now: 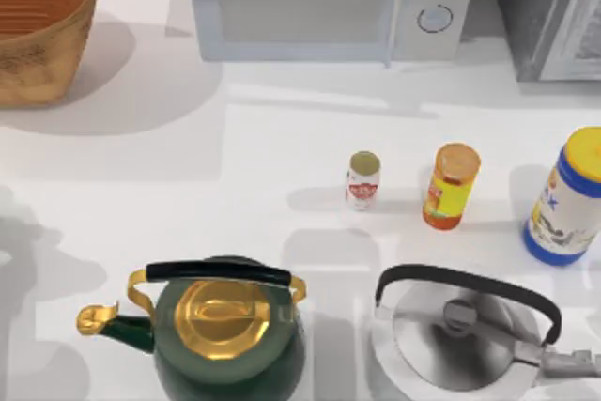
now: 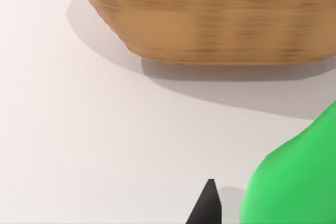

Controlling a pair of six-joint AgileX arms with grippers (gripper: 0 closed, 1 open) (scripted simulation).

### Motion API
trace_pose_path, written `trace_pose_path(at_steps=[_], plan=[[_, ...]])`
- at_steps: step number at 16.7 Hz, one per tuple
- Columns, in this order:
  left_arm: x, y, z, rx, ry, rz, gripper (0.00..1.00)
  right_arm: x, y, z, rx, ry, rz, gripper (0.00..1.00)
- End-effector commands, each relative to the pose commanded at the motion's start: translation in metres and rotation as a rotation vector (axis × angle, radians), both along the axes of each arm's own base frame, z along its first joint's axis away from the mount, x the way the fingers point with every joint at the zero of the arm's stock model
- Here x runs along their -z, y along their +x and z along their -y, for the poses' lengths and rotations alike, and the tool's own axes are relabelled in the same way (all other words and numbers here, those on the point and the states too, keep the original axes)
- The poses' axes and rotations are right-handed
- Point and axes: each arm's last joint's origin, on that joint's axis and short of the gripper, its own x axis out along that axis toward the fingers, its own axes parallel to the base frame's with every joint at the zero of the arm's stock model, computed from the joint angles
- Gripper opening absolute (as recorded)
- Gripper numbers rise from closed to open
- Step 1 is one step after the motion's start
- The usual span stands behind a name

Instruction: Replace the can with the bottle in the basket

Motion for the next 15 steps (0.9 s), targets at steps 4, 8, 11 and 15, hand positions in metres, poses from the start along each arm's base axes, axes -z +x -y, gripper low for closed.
trace_pose_path(at_steps=[4, 8, 11, 15], plan=[[-0.003, 0.004, -0.006, -0.027, 0.007, 0.003, 0.00, 0.000, 0.000, 0.000, 0.000, 0.000, 0.000, 1.00], [-0.028, 0.027, -0.037, -0.146, 0.052, 0.060, 0.00, 0.000, 0.000, 0.000, 0.000, 0.000, 0.000, 1.00], [-0.061, 0.054, -0.067, -0.237, 0.087, 0.087, 0.00, 0.000, 0.000, 0.000, 0.000, 0.000, 0.000, 1.00], [-0.130, 0.099, -0.077, -0.246, 0.103, 0.069, 0.00, 0.000, 0.000, 0.000, 0.000, 0.000, 0.000, 1.00]])
